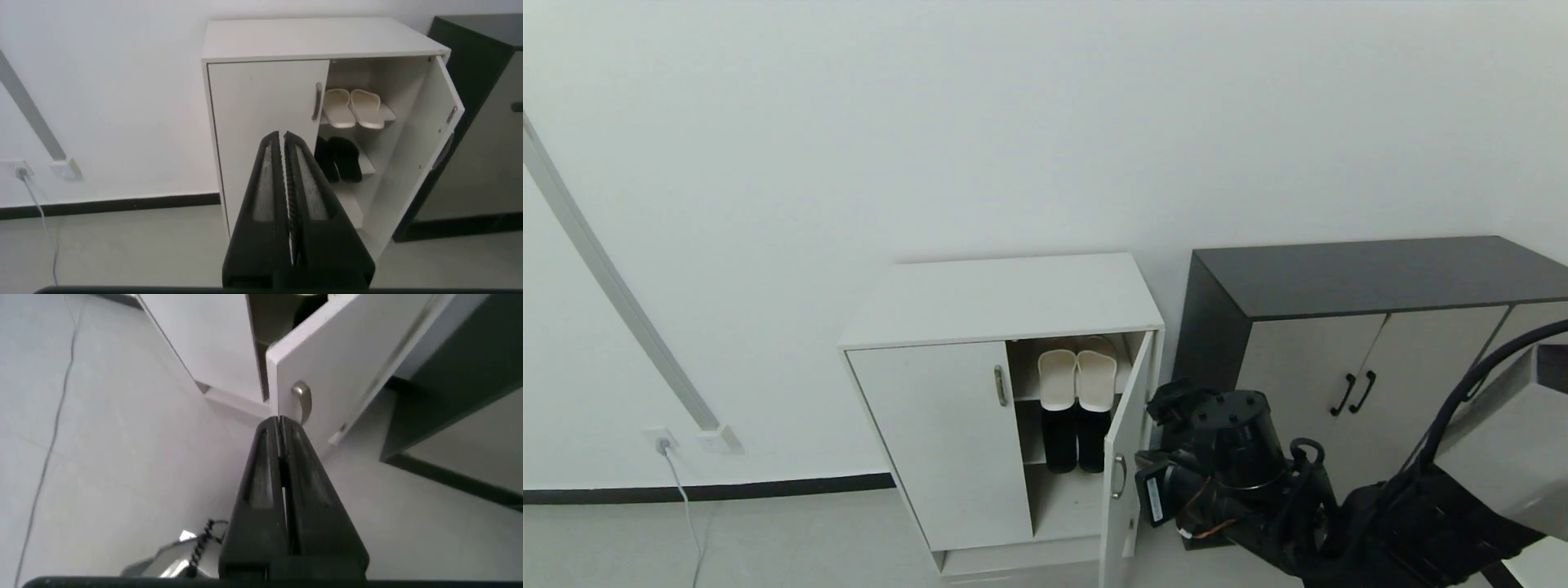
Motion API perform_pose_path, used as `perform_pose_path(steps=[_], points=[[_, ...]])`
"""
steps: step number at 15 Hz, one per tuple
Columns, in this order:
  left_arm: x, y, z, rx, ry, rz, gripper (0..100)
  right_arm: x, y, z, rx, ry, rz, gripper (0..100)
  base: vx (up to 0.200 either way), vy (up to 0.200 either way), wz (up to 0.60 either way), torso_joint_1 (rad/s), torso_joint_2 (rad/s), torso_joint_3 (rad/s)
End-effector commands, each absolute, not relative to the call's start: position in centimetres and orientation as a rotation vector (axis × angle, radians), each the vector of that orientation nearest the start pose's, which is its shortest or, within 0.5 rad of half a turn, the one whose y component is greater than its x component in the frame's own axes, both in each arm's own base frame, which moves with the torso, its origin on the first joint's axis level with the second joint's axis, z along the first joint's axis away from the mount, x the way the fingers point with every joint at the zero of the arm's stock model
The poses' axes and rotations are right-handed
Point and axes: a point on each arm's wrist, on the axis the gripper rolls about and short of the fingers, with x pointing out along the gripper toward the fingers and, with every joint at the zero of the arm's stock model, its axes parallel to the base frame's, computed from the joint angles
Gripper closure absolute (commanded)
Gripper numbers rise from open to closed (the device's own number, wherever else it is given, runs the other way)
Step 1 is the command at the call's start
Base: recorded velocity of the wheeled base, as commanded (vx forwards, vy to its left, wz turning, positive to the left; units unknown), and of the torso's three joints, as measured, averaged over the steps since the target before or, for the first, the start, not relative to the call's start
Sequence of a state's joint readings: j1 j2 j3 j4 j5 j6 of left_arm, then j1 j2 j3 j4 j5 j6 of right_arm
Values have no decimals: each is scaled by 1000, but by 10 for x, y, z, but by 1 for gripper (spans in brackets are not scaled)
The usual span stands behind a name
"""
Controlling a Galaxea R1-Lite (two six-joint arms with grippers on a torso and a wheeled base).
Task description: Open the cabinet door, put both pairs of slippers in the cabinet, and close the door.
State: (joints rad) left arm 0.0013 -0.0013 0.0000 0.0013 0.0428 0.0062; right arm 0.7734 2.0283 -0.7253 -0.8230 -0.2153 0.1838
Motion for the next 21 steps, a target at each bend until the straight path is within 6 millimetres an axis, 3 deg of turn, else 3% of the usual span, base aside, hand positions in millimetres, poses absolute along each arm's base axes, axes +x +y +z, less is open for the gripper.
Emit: perform_pose_path(steps=[1,6,16,21], points=[[-23,1,75,6,2,44,100,243,225,69,-67,495,489,100,200,0,0,7,2,7],[-23,1,75,5,2,51,100,250,221,45,-92,557,462,100,80,0,0,19,4,0],[-23,1,75,5,2,51,100,304,250,23,-52,501,436,100,0,0,0,0,0,0],[-23,1,75,5,2,49,100,324,262,20,-28,455,433,100,0,0,0,0,0,0]])
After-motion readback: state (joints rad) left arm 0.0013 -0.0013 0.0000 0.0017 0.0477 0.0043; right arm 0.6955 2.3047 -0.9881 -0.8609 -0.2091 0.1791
